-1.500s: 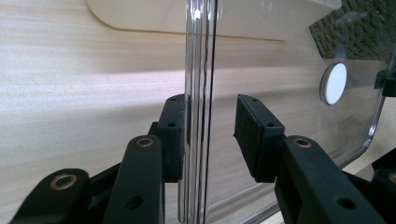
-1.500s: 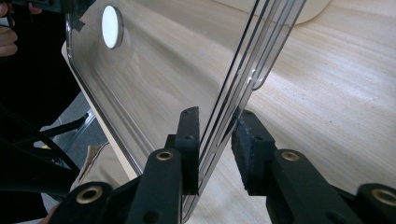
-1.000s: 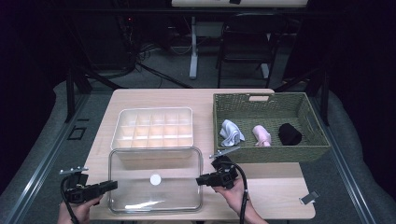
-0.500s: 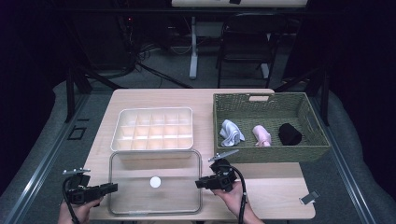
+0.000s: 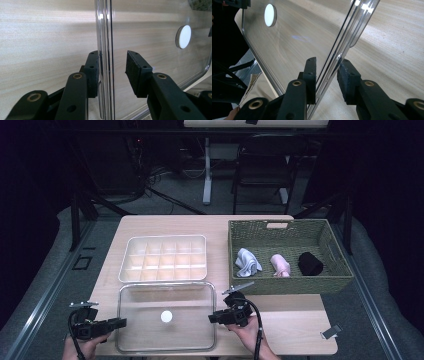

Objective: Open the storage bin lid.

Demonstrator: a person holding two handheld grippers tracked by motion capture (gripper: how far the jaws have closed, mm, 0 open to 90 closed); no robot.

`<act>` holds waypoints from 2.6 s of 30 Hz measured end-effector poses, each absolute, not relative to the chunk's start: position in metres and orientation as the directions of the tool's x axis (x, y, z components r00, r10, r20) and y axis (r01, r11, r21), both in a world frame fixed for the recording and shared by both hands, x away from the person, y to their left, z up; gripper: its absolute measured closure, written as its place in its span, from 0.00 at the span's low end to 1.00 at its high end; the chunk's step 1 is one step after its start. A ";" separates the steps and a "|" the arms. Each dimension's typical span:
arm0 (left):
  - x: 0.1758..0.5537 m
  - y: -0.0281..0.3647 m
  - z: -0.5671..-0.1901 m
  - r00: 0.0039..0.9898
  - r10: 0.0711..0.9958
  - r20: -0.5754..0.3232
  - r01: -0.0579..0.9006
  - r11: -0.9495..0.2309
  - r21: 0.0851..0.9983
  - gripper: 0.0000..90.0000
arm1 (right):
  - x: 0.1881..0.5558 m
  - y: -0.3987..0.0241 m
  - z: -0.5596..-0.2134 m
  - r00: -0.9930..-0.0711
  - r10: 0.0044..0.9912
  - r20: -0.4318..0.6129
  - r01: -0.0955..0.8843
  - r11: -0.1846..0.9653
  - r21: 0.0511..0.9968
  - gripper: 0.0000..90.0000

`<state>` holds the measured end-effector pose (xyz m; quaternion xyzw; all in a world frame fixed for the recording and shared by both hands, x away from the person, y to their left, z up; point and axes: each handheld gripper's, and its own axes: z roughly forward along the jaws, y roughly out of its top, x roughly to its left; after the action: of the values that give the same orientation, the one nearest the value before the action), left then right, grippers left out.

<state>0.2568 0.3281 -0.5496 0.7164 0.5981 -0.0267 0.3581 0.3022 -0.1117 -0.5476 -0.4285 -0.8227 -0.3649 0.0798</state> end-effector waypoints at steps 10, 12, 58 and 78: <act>0.258 0.326 -0.551 0.287 0.841 -0.458 0.879 -0.040 0.476 0.70 | 0.301 -0.111 -0.551 -0.618 0.650 0.443 0.766 0.370 0.526 0.76; 0.259 0.326 -0.552 0.287 0.842 -0.457 0.879 -0.041 0.476 0.70 | 0.301 -0.111 -0.551 -0.618 0.650 0.442 0.767 0.374 0.522 0.75; 0.269 0.318 -0.564 0.288 0.848 -0.445 0.900 -0.080 0.429 0.64 | 0.302 -0.109 -0.557 -0.612 0.691 0.385 0.776 0.429 0.464 0.69; 0.270 0.317 -0.564 0.289 0.854 -0.432 0.902 -0.092 0.421 0.62 | 0.302 -0.106 -0.561 -0.613 0.707 0.354 0.776 0.452 0.441 0.67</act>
<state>0.2701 0.3170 -0.5644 0.7380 0.5950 -0.0379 0.3160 0.3020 -0.1064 -0.5612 -0.4360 -0.8499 -0.2898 0.0594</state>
